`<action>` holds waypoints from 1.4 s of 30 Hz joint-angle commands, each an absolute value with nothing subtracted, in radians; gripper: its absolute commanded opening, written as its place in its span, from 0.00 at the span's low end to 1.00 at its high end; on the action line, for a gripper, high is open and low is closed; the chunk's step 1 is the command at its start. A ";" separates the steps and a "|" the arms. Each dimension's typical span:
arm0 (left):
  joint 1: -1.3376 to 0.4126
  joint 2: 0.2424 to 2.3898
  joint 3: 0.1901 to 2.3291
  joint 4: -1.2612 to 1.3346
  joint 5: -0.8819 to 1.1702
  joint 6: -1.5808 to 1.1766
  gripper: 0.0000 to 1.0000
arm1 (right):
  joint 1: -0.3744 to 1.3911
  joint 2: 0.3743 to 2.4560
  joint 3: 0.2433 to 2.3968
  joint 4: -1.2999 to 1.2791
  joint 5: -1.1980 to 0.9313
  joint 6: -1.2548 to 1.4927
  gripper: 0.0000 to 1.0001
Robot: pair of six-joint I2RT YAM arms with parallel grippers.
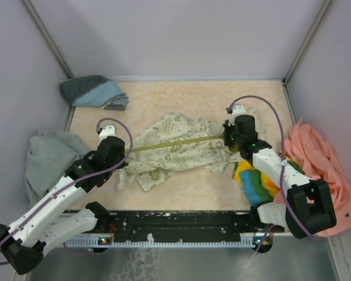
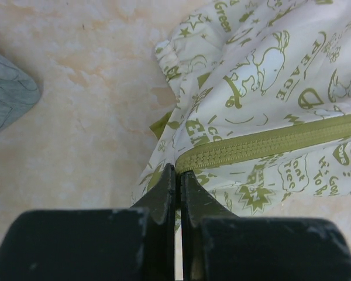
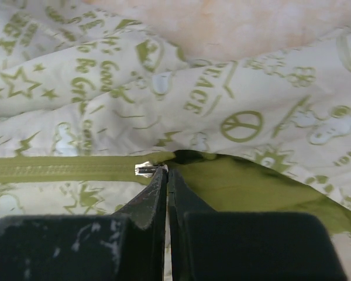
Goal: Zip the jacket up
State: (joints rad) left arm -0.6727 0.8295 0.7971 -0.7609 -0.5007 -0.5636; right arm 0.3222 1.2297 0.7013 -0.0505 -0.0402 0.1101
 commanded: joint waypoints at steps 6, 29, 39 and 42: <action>-0.655 0.796 0.784 -0.662 -0.590 -0.585 0.00 | 0.132 1.239 0.858 -0.027 0.202 0.092 0.00; -0.653 0.749 0.894 -0.535 -0.566 -0.375 0.82 | 0.122 0.988 0.876 -0.097 -0.042 0.226 0.74; -0.653 0.441 0.967 -0.441 -0.640 -0.209 1.00 | 0.122 0.597 0.853 -0.311 0.113 0.206 0.81; -0.653 0.341 0.961 -0.415 -0.619 -0.155 1.00 | 0.122 0.443 0.818 -0.313 0.144 0.183 0.81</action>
